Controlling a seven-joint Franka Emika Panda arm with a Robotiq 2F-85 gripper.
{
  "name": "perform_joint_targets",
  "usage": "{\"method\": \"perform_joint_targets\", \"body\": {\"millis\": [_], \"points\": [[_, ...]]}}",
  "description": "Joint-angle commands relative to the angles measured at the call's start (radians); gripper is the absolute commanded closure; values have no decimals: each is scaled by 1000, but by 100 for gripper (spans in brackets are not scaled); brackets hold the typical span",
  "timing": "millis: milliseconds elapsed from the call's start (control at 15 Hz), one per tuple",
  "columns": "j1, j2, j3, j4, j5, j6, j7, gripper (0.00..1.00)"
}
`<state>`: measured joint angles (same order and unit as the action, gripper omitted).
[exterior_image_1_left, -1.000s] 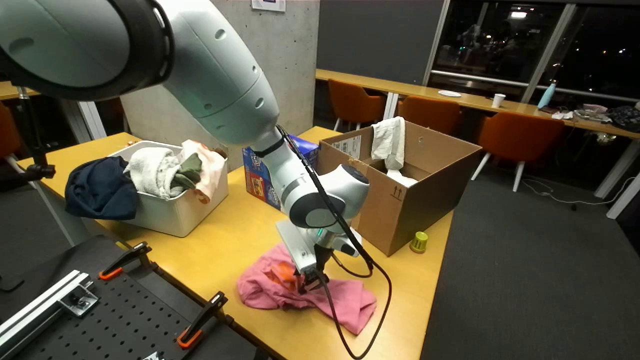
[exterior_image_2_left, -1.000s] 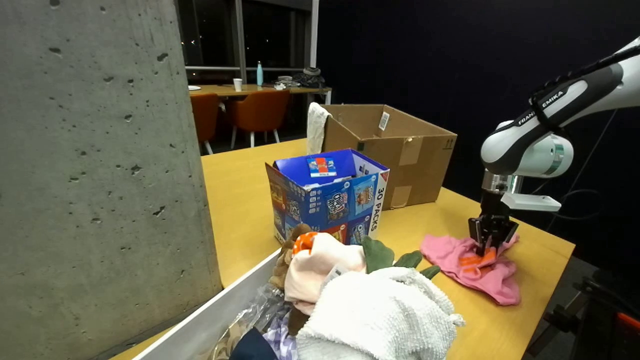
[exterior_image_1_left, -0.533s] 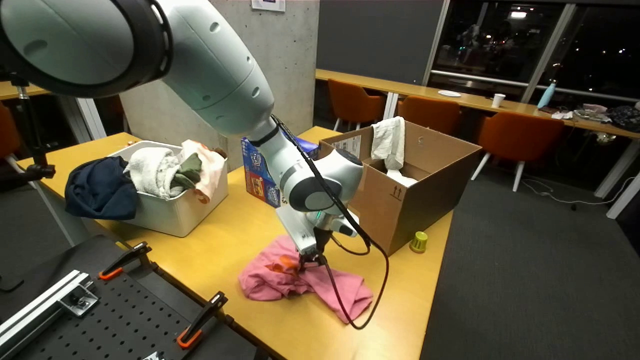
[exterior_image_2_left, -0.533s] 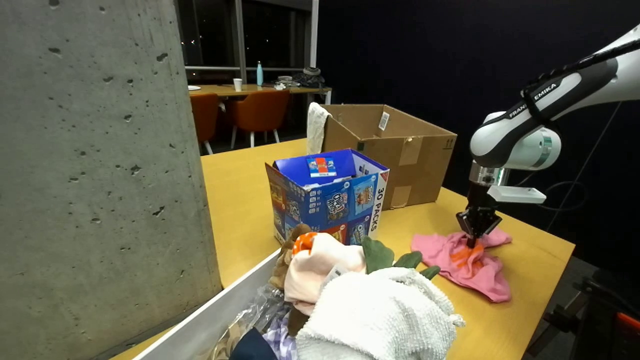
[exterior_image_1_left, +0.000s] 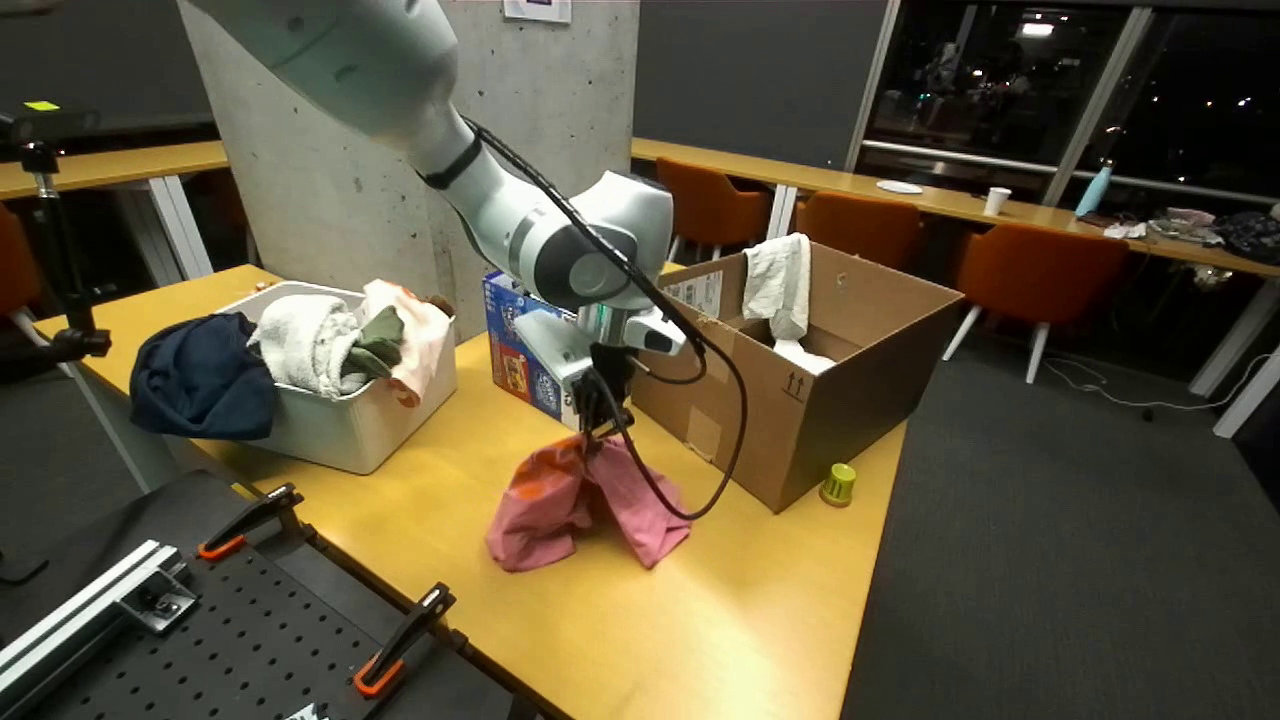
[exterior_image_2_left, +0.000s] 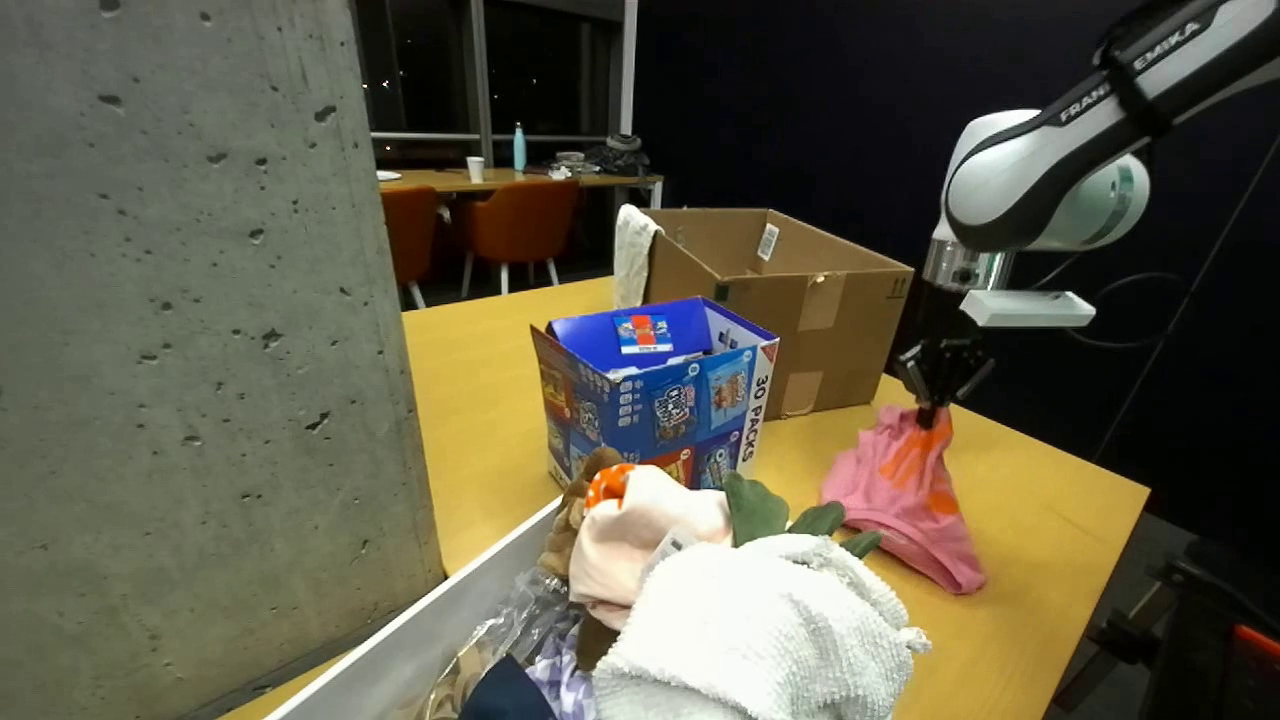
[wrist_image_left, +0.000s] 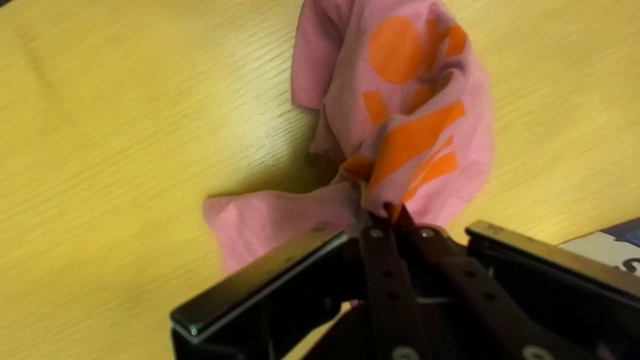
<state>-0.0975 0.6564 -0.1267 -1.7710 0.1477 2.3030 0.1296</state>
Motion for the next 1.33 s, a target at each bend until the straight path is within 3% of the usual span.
{"method": "perform_joint_targets", "body": {"millis": [0, 200, 400, 800, 1000, 1267], "points": [[30, -221, -32, -178, -63, 24, 54, 99], [21, -340, -20, -217, -91, 14, 34, 99], [25, -376, 32, -191, -83, -18, -53, 99], [106, -395, 162, -183, -80, -115, -178, 99], [139, -385, 184, -115, -115, -177, -212, 99], [131, -320, 174, 84, -130, -317, -298, 99]]}}
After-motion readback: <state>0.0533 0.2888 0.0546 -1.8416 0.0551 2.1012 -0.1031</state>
